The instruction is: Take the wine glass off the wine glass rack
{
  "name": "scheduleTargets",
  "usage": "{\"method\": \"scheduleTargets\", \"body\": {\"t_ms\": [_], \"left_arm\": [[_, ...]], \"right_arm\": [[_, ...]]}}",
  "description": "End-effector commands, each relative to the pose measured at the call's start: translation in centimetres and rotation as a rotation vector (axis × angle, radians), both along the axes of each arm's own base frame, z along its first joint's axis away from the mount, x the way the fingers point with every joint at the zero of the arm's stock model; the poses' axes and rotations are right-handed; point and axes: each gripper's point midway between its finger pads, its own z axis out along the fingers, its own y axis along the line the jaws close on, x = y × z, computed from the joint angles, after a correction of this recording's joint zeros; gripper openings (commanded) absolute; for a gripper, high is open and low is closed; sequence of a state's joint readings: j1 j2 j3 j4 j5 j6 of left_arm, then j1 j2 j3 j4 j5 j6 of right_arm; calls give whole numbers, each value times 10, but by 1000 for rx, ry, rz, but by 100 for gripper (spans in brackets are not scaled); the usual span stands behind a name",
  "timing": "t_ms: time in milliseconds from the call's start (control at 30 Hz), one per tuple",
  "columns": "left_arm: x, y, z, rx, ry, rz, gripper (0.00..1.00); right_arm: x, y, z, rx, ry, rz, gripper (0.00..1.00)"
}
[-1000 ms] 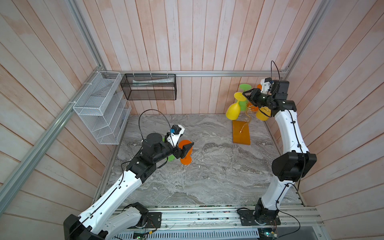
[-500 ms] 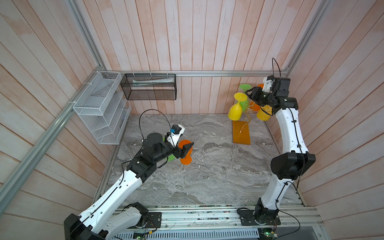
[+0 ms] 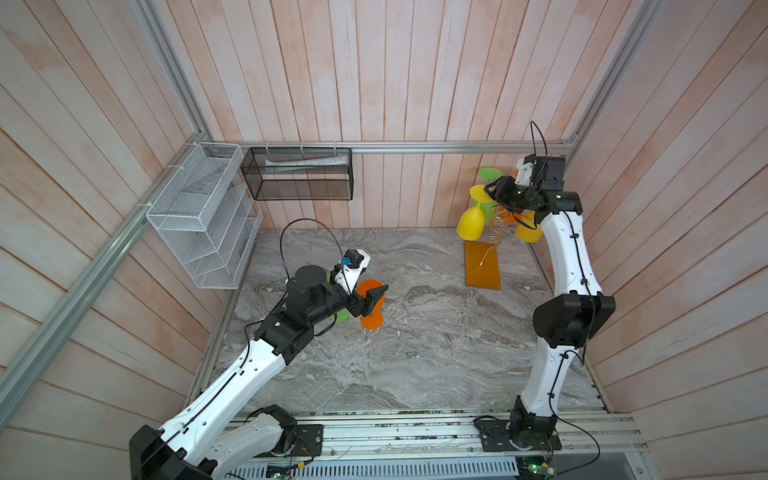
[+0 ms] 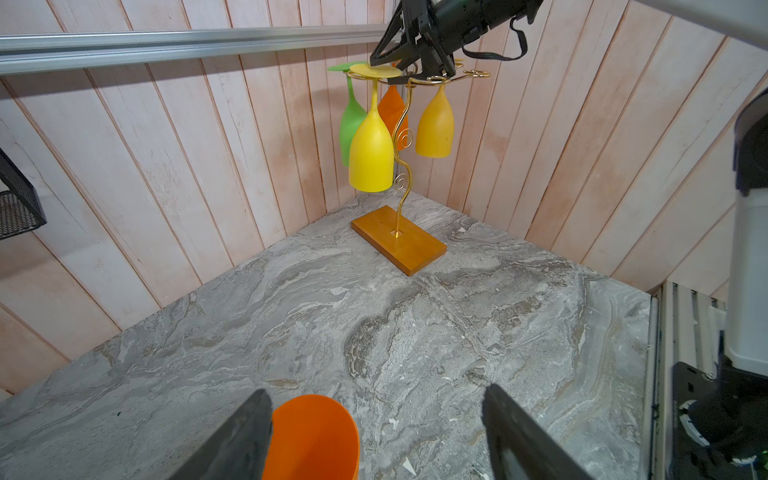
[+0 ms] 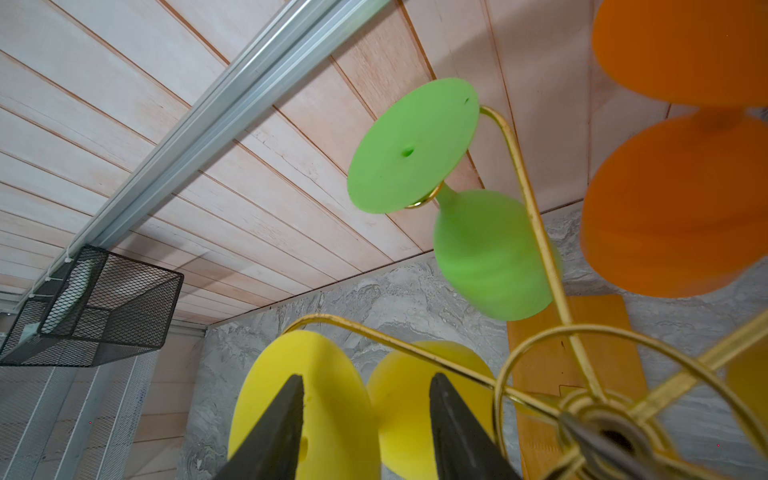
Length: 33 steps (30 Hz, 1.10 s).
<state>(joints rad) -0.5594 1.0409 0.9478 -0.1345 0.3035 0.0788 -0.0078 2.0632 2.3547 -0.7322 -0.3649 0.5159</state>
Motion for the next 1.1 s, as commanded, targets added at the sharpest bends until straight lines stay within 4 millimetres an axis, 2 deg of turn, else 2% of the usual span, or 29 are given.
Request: {"method": "scheduleTargets", "body": {"t_ms": [0, 500, 667, 800, 1067], "left_arm": [[3, 0, -3, 2, -1, 15, 81], [3, 1, -3, 7, -3, 18, 81], [3, 1, -3, 7, -3, 18, 81], [3, 1, -3, 7, -4, 19, 81], [2, 1, -2, 6, -5, 18, 81]], "right_arm": [[-1, 12, 7, 27, -14, 48, 50], [-8, 32, 31, 87, -72, 107, 48], [-8, 35, 33, 130, -74, 106, 41], [-7, 35, 27, 144, -58, 106, 35], [-6, 30, 25, 191, -59, 95, 16]]}}
